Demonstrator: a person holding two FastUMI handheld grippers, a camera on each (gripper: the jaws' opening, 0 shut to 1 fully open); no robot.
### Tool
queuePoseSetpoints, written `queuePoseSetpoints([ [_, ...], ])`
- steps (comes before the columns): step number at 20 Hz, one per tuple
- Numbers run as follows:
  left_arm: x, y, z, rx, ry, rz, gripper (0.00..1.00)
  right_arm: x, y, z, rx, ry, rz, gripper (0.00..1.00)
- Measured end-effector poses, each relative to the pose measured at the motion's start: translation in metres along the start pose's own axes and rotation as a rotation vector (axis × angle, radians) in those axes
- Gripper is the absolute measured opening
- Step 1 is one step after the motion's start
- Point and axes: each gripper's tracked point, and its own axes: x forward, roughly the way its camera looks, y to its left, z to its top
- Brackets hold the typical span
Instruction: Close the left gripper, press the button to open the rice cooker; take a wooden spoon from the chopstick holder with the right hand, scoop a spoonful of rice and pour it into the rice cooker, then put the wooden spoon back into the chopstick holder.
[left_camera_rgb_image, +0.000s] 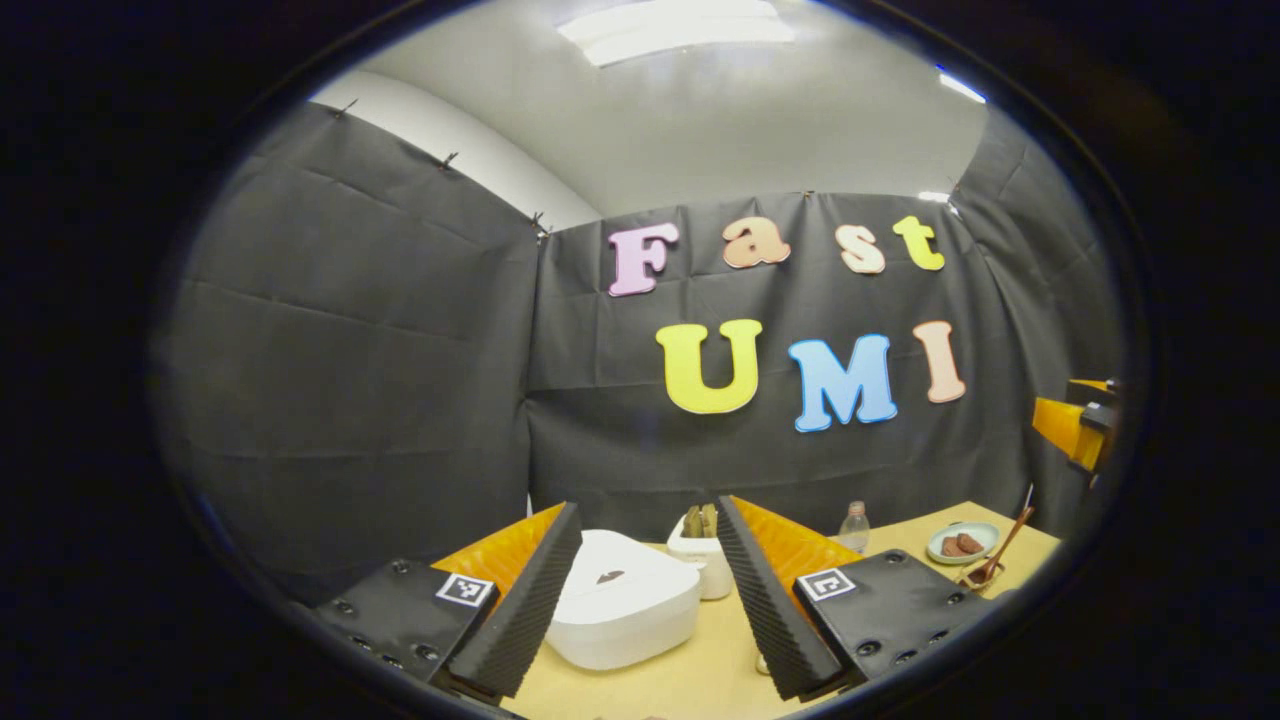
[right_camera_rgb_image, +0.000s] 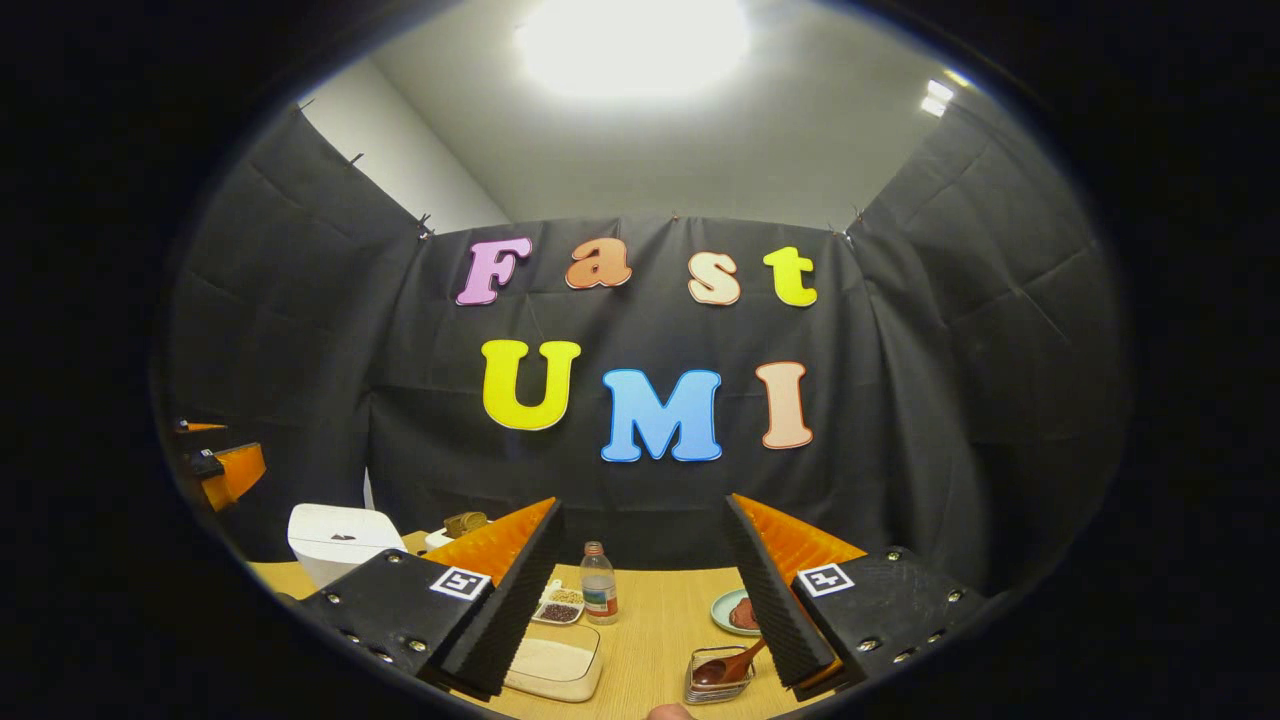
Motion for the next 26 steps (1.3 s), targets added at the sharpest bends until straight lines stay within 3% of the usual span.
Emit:
queuePoseSetpoints([
  [4, 0.002, 0.004, -0.006, -0.014, 0.013, -0.009, 0.94, -0.002, 0.002, 0.008, -0.019, -0.028, -0.001, 0.96],
  [5, 0.004, 0.004, -0.009, -0.004, 0.018, -0.008, 0.82, -0.004, 0.002, 0.006, -0.023, -0.029, -0.001, 0.95],
  [6, 0.005, 0.004, -0.010, 0.006, 0.022, -0.010, 0.79, -0.004, 0.002, 0.004, -0.026, -0.025, -0.001, 0.95],
  [11, 0.005, -0.004, -0.008, -0.019, 0.004, -0.057, 0.39, -0.006, -0.001, -0.003, -0.022, -0.013, -0.016, 0.96],
  [14, 0.010, -0.001, -0.007, 0.001, -0.016, -0.053, 0.44, -0.006, -0.002, -0.005, -0.023, -0.006, -0.030, 0.95],
  [17, 0.011, 0.007, -0.008, 0.006, -0.018, -0.057, 0.11, -0.010, -0.001, -0.003, -0.022, -0.012, -0.039, 0.96],
  [20, 0.021, 0.023, -0.014, 0.015, -0.015, -0.046, 0.14, -0.013, 0.002, -0.005, -0.037, -0.007, -0.047, 0.95],
  [21, 0.022, 0.023, -0.016, 0.009, -0.010, -0.058, 0.09, -0.013, 0.003, -0.004, -0.042, -0.007, -0.050, 0.95],
  [26, 0.041, 0.030, -0.030, -0.016, 0.019, -0.104, 0.10, -0.013, 0.007, -0.005, -0.048, -0.013, -0.078, 0.95],
])
